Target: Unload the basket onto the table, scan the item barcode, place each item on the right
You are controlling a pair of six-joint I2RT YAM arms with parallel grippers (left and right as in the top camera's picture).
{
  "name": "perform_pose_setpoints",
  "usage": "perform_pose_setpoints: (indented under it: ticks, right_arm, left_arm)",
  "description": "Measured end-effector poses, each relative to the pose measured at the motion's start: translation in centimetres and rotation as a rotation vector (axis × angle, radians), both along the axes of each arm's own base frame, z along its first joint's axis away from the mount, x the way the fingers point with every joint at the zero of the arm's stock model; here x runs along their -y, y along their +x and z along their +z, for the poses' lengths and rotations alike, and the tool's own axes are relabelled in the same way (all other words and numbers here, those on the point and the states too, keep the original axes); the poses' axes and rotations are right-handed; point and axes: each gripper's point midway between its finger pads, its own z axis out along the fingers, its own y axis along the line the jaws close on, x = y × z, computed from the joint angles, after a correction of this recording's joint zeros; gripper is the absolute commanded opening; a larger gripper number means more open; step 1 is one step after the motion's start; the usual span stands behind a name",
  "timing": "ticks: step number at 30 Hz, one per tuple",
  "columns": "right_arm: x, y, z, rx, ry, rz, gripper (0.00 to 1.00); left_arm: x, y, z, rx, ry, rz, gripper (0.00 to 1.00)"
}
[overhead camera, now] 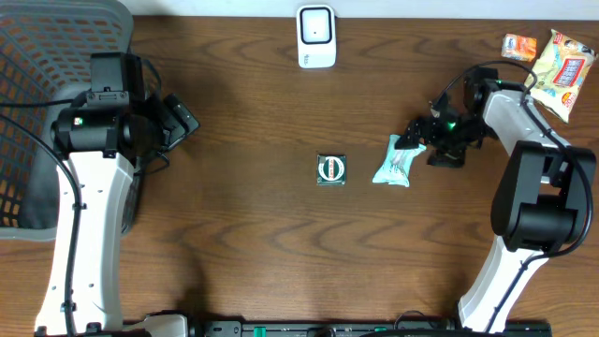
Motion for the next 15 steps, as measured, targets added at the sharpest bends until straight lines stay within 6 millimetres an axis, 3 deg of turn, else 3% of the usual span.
perform_pose_setpoints:
  ticks: [2, 6, 8, 15]
  right_arm:
    - [-0.6, 0.2, -0.1, 0.022, 0.032, 0.001, 0.67]
    - [-1.3, -0.4, -1.0, 0.025, 0.076, -0.001, 0.18]
    - [-1.7, -1.0, -1.5, 0.014, 0.104, -0.005, 0.01]
    - [-2.5, -1.3, -1.3, 0.014, 0.159, -0.006, 0.01]
  left_arm:
    - [0.0, 0.0, 0.0, 0.000, 0.000, 0.000, 0.98]
    - [0.0, 0.0, 0.0, 0.000, 0.000, 0.000, 0.98]
    - [0.0, 0.0, 0.0, 0.000, 0.000, 0.000, 0.98]
    - [0.0, 0.0, 0.0, 0.000, 0.000, 0.000, 0.98]
